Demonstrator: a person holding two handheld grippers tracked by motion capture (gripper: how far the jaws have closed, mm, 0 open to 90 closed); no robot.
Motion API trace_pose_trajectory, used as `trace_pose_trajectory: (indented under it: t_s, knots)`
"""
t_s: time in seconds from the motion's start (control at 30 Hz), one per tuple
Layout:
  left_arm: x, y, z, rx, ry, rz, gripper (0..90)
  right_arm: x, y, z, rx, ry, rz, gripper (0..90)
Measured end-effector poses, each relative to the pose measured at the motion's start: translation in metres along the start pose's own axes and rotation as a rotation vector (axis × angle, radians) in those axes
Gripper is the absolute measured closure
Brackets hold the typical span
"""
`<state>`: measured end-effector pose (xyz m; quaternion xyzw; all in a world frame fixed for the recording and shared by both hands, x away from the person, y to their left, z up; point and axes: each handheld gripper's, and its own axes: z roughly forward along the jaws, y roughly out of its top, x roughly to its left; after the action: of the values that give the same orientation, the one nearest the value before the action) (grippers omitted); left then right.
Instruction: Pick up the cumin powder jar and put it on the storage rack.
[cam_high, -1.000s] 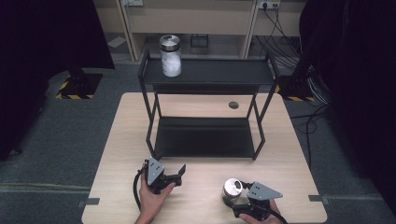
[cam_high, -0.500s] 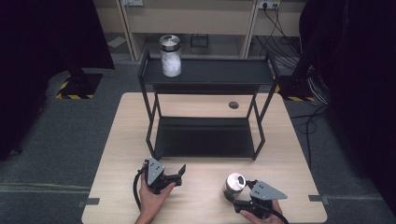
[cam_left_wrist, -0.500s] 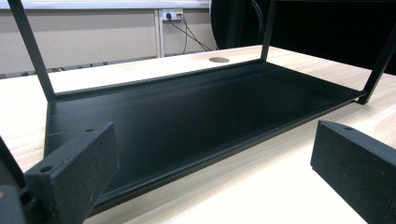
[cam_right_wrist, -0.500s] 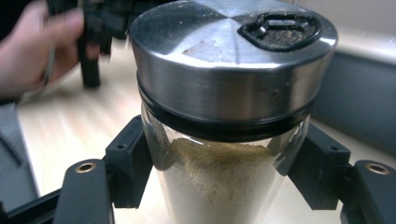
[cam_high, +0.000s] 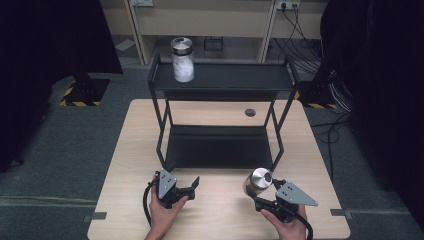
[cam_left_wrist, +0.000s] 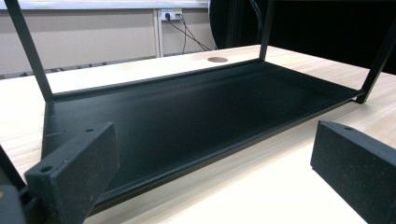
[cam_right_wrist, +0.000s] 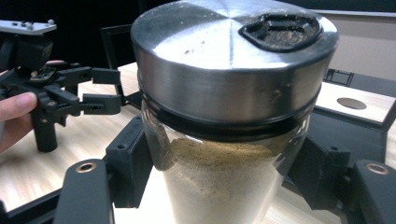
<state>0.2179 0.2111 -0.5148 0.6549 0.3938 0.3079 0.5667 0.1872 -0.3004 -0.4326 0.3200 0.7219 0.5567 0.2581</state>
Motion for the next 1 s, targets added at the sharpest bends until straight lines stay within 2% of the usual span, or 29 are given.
trace_pose_trajectory:
  t_s: [0.4, 0.7, 1.0]
  knots:
    - [0.0, 0.0, 0.0, -0.001, 0.001, -0.002, 0.3, -0.004, 0.033, 0.011, -0.066, -0.048, -0.01, 31.2]
    - [0.001, 0.0, 0.0, 0.002, -0.002, -0.004, 0.3, -0.005, 0.04, 0.017, -0.081, -0.064, 0.003, 31.2]
    - [0.0, 0.0, 0.0, 0.0, 0.0, -0.002, 0.3, -0.008, 0.064, 0.018, -0.16, -0.09, -0.011, 31.2]
